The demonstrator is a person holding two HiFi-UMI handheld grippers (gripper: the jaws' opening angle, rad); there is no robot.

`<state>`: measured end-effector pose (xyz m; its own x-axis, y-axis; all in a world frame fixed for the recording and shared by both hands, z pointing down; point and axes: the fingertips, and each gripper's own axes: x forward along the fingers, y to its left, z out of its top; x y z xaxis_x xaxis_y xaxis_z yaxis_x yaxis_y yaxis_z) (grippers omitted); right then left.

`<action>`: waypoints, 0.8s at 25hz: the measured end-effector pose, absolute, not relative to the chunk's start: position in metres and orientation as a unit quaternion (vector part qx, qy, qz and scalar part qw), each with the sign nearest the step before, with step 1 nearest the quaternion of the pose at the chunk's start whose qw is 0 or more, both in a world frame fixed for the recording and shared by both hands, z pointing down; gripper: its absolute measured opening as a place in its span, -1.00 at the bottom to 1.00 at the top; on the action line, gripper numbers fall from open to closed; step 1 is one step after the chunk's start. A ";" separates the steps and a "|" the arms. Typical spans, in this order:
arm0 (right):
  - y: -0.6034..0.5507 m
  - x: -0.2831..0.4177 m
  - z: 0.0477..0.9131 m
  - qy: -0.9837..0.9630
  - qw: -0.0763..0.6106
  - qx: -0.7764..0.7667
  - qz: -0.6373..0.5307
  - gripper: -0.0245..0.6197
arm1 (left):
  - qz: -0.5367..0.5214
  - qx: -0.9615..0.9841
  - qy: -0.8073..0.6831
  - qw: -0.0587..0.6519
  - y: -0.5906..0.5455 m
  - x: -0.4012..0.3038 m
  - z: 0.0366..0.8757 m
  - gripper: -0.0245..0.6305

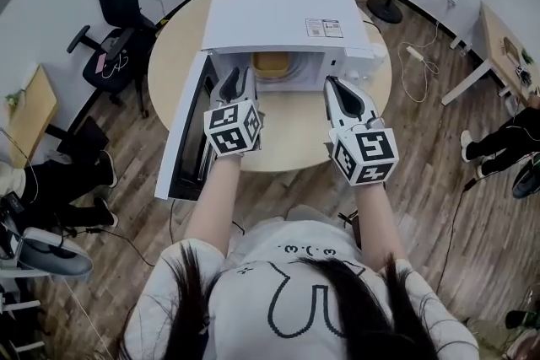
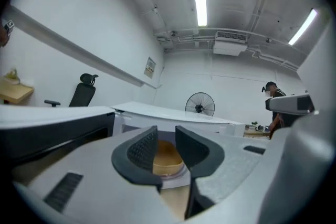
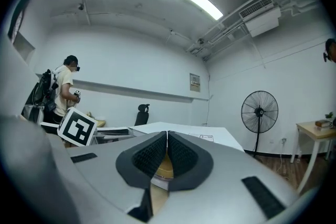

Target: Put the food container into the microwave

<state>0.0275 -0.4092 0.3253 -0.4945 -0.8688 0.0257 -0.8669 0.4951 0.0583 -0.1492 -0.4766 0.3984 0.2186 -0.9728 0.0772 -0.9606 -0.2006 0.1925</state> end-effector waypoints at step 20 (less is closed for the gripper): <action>-0.410 0.047 0.257 -0.884 0.012 0.458 -0.096 -0.83 | 0.006 0.782 -0.621 -0.052 -0.421 -0.137 0.278 -0.62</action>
<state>0.0470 -0.4102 0.2565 -0.5801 -0.8118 -0.0675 -0.8073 0.5619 0.1804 -0.1369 -0.4210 0.2785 0.2277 -0.9721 -0.0560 -0.9709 -0.2222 -0.0889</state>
